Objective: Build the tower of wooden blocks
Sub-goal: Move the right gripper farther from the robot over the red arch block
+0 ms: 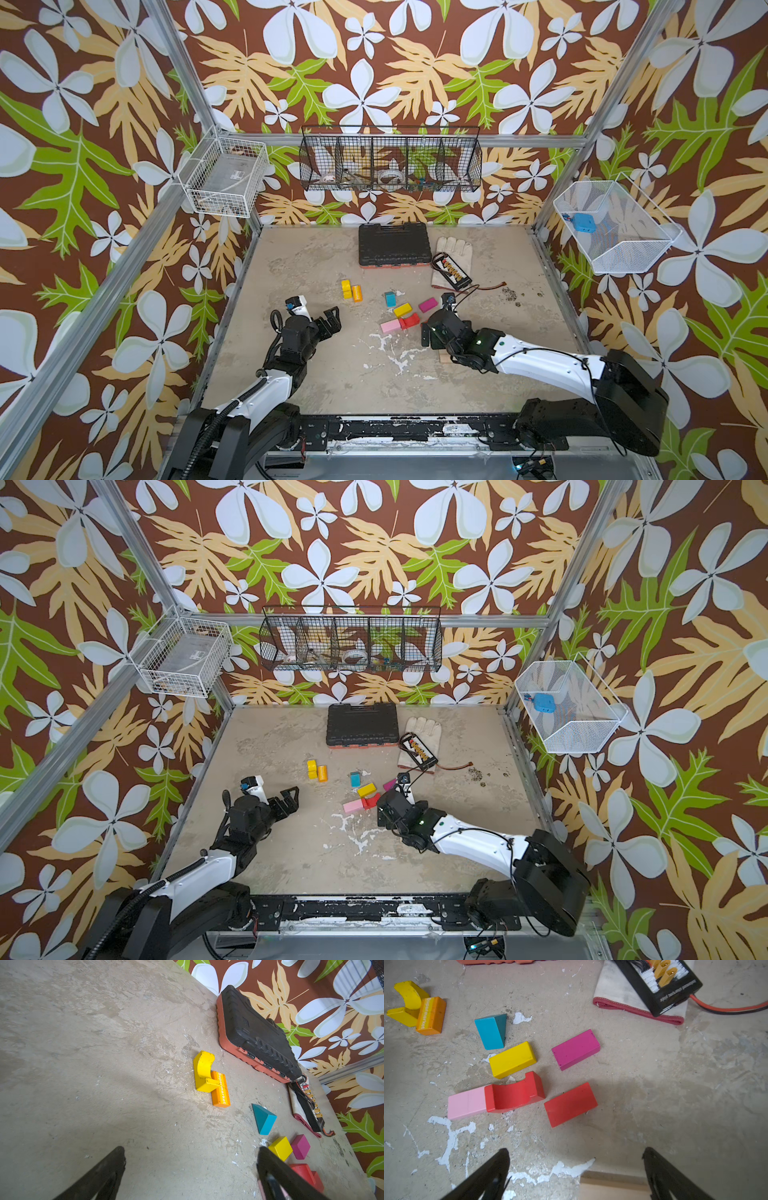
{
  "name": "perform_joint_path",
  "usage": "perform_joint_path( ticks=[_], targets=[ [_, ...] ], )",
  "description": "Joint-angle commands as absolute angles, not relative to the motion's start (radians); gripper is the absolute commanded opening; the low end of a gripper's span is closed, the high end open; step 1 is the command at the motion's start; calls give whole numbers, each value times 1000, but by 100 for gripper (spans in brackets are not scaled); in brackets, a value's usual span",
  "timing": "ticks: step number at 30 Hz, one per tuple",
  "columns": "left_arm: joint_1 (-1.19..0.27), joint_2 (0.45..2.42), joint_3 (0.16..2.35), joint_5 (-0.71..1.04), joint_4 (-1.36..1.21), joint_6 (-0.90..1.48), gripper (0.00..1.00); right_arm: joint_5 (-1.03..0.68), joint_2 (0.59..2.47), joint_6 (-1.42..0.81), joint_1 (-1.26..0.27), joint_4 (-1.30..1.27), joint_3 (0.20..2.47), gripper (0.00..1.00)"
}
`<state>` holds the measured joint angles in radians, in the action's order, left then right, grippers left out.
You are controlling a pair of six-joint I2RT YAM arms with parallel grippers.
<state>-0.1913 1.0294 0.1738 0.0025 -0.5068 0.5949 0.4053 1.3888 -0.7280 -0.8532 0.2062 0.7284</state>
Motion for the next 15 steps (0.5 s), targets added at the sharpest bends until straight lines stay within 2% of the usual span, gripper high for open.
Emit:
perform_joint_path(
  ticks=[1, 9, 15],
  targets=[
    [-192, 1015, 163, 8, -548, 587, 100, 368, 1463, -702, -836, 181, 774, 99],
    [-194, 1015, 163, 9, -555, 586, 100, 345, 1596, -674, -785, 166, 856, 97],
    [-194, 1025, 167, 14, -555, 583, 100, 322, 1624, -635, -784, 141, 903, 81]
  ],
)
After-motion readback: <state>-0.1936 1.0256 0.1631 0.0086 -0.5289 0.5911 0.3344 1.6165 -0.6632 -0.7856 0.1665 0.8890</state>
